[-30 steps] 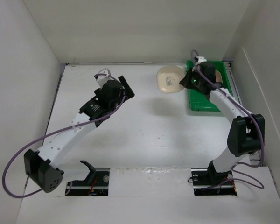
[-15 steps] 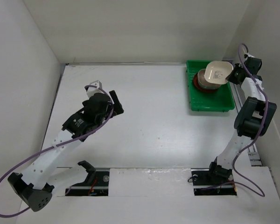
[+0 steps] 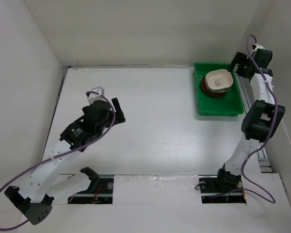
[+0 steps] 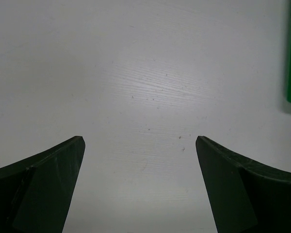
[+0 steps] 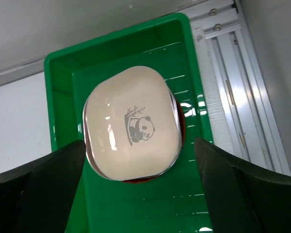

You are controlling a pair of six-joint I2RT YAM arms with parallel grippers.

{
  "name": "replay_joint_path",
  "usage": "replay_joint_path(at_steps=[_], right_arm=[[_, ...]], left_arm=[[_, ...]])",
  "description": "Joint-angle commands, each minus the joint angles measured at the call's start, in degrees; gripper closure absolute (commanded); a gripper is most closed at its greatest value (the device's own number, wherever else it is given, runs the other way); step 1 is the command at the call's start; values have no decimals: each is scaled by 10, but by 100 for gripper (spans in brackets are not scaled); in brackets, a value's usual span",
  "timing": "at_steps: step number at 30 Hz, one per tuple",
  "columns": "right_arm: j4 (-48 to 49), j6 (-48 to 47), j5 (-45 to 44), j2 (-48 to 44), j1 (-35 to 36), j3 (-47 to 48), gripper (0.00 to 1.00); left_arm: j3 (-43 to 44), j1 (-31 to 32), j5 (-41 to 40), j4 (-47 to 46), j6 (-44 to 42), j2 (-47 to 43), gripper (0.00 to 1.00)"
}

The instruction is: Place the plates into the plastic bin on the countertop

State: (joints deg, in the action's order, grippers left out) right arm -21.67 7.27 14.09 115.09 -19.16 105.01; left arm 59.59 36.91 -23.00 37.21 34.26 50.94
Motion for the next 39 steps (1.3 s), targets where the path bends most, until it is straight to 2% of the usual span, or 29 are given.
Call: replay_joint_path(at_steps=[1, 7, 11, 15, 16, 20, 21, 24, 26, 29, 35, 39], right_arm=[[15, -1, 2, -35, 23, -1, 0], [10, 10, -14, -92, 73, -38, 0], [30, 23, -20, -151, 127, -135, 0], [53, 38, -53, -254, 179, -251, 0], [48, 38, -64, -305, 191, -266, 0], [-32, -1, -164, -446, 276, -304, 0], [-83, -1, -227, -473, 323, -304, 0], [-161, -1, -315, -571, 398, -288, 0], [-216, 15, -341, -645, 464, -288, 0], [-272, 20, -328, -707, 507, -288, 0], [-362, 26, -296, -803, 514, -266, 0], [-377, 26, -296, -844, 514, -266, 0]], left_arm=[[-4, 0, -17, -4, -11, -2, 0], [1, 0, -35, -4, -1, -2, 0], [13, 0, -63, 2, 10, -8, 0], [38, 0, -107, 13, 10, -1, 0], [45, -5, -112, 13, 10, -1, 0], [87, -26, -137, 27, -3, 5, 0], [93, -26, -149, 27, -3, 5, 0], [113, -26, -185, 53, -3, -18, 0], [119, -26, -205, 77, 12, -45, 0], [126, -26, -217, 105, 35, -94, 0], [105, -26, -157, 90, 48, -205, 0], [105, -26, -157, 90, 49, -262, 0]])
